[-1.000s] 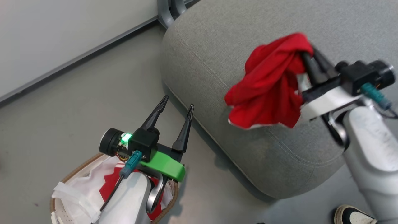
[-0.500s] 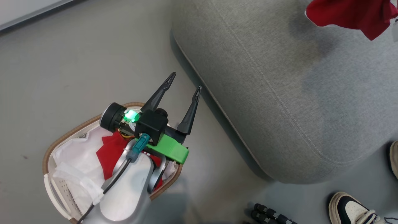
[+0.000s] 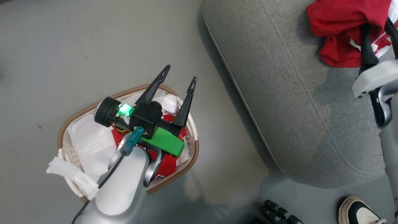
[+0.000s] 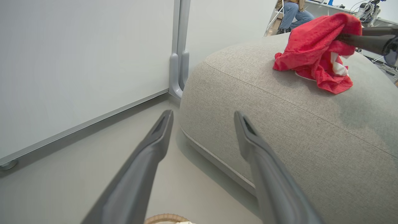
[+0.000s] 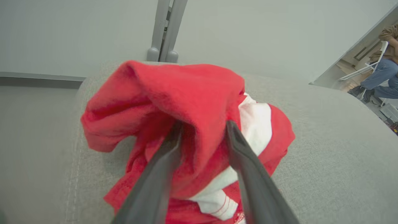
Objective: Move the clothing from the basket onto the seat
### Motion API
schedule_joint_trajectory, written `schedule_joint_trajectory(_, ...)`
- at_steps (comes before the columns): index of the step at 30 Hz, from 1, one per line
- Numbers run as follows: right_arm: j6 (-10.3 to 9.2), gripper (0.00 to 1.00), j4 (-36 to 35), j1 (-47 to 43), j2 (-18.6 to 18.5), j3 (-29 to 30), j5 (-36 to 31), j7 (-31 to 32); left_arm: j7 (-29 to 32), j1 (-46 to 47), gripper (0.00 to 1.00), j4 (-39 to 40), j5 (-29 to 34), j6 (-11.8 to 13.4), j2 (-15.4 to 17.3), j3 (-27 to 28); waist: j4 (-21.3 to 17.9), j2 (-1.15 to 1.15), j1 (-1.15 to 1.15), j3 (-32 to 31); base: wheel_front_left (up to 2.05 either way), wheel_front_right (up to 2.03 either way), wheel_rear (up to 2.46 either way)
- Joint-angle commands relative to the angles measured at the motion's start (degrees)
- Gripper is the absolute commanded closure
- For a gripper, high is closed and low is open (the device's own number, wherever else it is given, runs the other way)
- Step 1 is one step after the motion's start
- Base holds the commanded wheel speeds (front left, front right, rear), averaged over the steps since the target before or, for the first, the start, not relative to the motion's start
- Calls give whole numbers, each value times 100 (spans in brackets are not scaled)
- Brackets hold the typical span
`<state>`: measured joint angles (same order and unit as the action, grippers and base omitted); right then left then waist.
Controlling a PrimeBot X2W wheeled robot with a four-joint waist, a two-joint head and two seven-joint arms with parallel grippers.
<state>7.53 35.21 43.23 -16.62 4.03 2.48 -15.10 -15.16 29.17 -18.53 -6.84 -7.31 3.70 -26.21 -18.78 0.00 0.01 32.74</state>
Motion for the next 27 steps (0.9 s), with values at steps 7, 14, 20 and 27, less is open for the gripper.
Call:
schedule_joint_trajectory(7, -8, 0, -60, -889, 172, 331, -50, -9, 2, -249, 0, -30, 5, -20, -11, 357, -67, 0, -1, -464, 0, 0, 0)
schedule_joint_trajectory(14, -8, 0, -315, -1526, 418, 433, 187, -9, 2, -602, 0, 48, -73, 45, -41, 739, 49, 0, -1, -947, 0, 0, 0)
schedule_joint_trajectory(20, -8, 0, -704, -1826, 697, 281, 367, -8, 2, -959, 0, 131, -85, 145, -63, 1085, 307, 0, -1, -1294, 0, 0, 0)
schedule_joint_trajectory(27, -7, 0, -1085, -1965, 923, -44, 428, -9, 2, -1298, 0, 171, -158, 329, -72, 1399, 820, 0, -1, -1669, 0, 0, 0)
